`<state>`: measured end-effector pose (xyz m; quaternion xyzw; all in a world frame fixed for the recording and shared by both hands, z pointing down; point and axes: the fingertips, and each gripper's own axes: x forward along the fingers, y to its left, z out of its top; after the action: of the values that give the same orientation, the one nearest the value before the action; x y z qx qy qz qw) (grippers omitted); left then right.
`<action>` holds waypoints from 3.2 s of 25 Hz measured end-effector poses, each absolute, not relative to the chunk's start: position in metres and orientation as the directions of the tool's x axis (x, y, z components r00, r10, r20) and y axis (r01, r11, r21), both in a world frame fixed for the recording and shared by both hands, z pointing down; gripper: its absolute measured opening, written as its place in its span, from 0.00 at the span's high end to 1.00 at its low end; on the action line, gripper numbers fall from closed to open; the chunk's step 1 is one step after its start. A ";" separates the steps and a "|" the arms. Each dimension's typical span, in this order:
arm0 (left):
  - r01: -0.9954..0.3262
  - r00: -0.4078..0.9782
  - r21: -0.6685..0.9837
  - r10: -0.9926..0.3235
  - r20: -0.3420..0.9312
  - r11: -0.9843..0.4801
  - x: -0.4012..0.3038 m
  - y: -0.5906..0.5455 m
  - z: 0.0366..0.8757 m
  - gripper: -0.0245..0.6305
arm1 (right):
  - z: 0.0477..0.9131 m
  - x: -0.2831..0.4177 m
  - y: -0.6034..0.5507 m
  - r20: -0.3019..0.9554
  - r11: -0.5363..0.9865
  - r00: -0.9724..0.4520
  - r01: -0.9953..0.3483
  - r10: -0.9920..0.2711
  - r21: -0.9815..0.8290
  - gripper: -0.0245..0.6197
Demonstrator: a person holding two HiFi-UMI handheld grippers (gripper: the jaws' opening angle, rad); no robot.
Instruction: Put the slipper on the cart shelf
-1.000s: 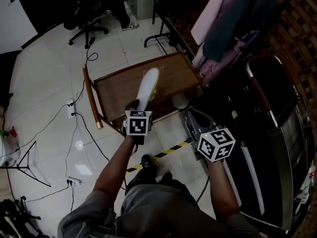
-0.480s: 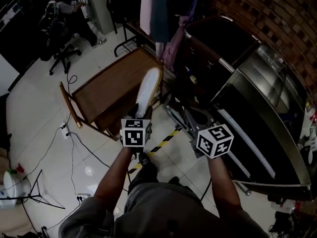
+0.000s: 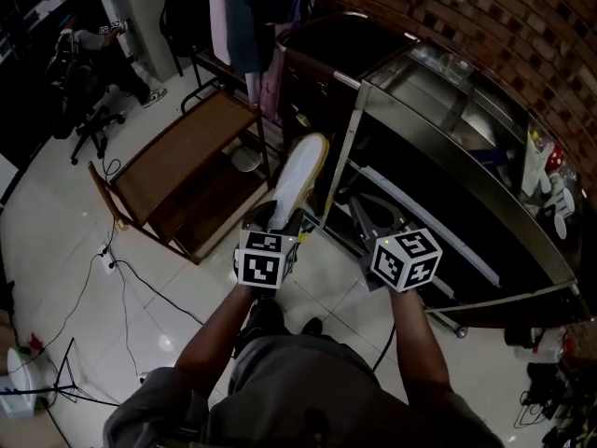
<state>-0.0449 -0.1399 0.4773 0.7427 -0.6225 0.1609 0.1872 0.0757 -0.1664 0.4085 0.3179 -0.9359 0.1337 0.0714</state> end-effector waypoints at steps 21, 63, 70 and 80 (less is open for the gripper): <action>-0.789 0.551 0.057 -0.663 0.506 -0.612 0.219 -0.234 0.498 0.63 | 0.413 0.350 -0.146 0.238 0.284 -0.332 -0.934 -0.913 -0.216 0.96; -0.570 0.790 0.227 -0.452 0.413 -0.789 0.395 -0.317 0.551 0.46 | 0.423 0.418 -0.134 0.332 -0.073 0.011 -0.982 -0.943 -0.174 0.96; -0.546 0.815 0.233 -0.445 0.370 -0.805 0.374 -0.294 0.517 0.51 | 0.423 0.408 -0.133 0.311 -0.045 -0.018 -0.980 -0.950 -0.194 0.96; -0.532 0.815 0.106 -0.475 0.332 -0.840 0.330 -0.241 0.460 0.90 | 0.413 0.388 -0.142 0.250 0.070 -0.125 -0.974 -0.960 -0.217 0.96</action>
<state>0.3299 -0.2405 0.4598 0.9477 -0.2656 0.1477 0.0975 0.3883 -0.1423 0.4133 0.6612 -0.7312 0.1667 0.0199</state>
